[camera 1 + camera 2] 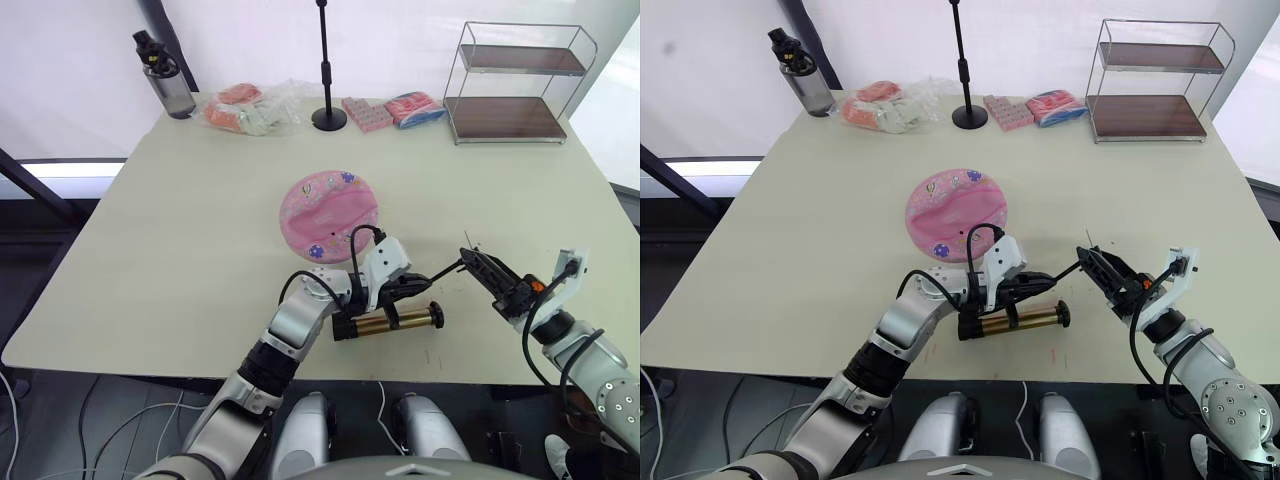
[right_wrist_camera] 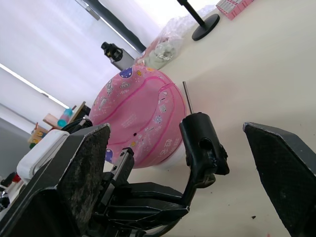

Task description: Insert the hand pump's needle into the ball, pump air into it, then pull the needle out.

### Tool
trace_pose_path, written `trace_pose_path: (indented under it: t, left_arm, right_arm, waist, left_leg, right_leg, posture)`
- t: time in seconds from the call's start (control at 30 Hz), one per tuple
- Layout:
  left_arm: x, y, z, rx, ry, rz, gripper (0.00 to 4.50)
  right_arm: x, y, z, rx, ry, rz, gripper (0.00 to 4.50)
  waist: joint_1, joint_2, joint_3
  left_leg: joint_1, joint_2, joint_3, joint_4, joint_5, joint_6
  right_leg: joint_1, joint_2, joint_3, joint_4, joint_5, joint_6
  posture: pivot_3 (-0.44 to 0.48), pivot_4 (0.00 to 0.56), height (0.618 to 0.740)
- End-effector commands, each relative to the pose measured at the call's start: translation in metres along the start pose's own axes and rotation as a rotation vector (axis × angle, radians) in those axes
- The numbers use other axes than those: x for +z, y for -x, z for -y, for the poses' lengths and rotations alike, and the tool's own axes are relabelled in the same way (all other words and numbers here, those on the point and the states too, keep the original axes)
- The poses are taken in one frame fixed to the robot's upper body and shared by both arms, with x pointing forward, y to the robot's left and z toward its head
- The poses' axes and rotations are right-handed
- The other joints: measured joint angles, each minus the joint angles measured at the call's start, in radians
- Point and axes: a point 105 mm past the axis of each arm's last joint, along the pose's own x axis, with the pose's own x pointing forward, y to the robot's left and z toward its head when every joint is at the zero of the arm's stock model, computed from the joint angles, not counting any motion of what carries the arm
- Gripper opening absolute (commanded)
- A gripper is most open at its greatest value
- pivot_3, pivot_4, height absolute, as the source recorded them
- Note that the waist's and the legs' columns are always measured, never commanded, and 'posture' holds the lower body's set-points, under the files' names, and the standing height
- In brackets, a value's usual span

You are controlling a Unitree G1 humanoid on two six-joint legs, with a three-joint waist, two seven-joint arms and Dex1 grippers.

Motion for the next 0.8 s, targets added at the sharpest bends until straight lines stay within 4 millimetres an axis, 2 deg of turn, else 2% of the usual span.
trace_pose_path:
  t: [0.03, 0.33, 0.4, 0.43, 0.5, 0.63, 0.8]
  left_arm:
    - [0.0172, -0.0009, 0.0053, -0.016, -0.029, 0.061, 0.05]
    - [0.0164, -0.0008, 0.0061, -0.022, -0.025, 0.057, 0.05]
    - [0.0161, -0.0007, 0.0063, -0.023, -0.025, 0.055, 0.0]
    - [0.0159, -0.0007, 0.0064, -0.024, -0.025, 0.054, 0.0]
    - [0.0154, -0.0006, 0.0065, -0.025, -0.026, 0.053, 0.0]
    - [0.0149, -0.0005, 0.0065, -0.026, -0.026, 0.05, 0.0]
    - [0.0123, 0.0004, 0.0066, -0.03, -0.029, 0.04, 0.0]
  right_arm:
    - [0.0048, 0.001, -0.0063, 0.027, 0.026, 0.017, 4.5]
    - [0.0046, -0.0001, -0.0066, 0.02, 0.035, 0.018, 4.5]
    - [0.0044, -0.0003, -0.0069, 0.02, 0.038, 0.016, 3.45]
    - [0.0045, -0.0006, -0.0069, 0.019, 0.041, 0.015, 3.3]
    - [0.0047, -0.0013, -0.0069, 0.016, 0.047, 0.016, 2.46]
    - [0.0052, -0.0026, -0.0077, 0.014, 0.052, 0.019, 0.31]
    - [0.0049, -0.0022, -0.0078, 0.015, 0.058, 0.012, 0.3]
  waist:
    - [0.0, 0.0, 0.0]
    - [0.001, 0.0, 0.0]
    - [0.001, 0.0, 0.0]
    - [0.001, 0.0, 0.0]
    - [0.001, 0.0, 0.0]
    - [0.001, 0.0, 0.0]
    - [0.001, 0.0, 0.0]
  left_leg:
    - [0.0, 0.0, 0.001, 0.0, 0.0, 0.0]
    - [0.0, 0.0, 0.0, 0.0, 0.0, 0.0]
    - [0.0, 0.0, 0.0, 0.0, 0.0, 0.0]
    - [0.0, 0.0, 0.0, 0.0, 0.0, 0.0]
    - [0.0, 0.0, 0.0, 0.0, 0.0, 0.0]
    - [0.0, 0.0, 0.0, 0.0, 0.0, 0.0]
    - [0.0, 0.0, 0.0, 0.0, 0.0, 0.0]
  right_leg:
    - [0.0, 0.0, -0.002, 0.0, 0.0, -0.001]
    - [0.0, -0.001, -0.003, 0.0, 0.0, -0.001]
    - [0.0, -0.001, -0.003, 0.0, 0.0, -0.001]
    - [0.0, -0.001, -0.003, 0.0, 0.0, -0.001]
    - [0.0, -0.001, -0.003, 0.0, 0.0, -0.001]
    - [0.0, -0.001, -0.003, 0.0, 0.0, -0.001]
    - [0.0, -0.001, -0.003, 0.0, 0.0, -0.001]
  posture:
    - [0.0, 0.15, 0.736]
    - [0.0, 0.15, 0.736]
    - [0.0, 0.15, 0.736]
    - [0.0, 0.15, 0.736]
    - [0.0, 0.15, 0.736]
    - [0.0, 0.15, 0.736]
    - [0.0, 0.15, 0.736]
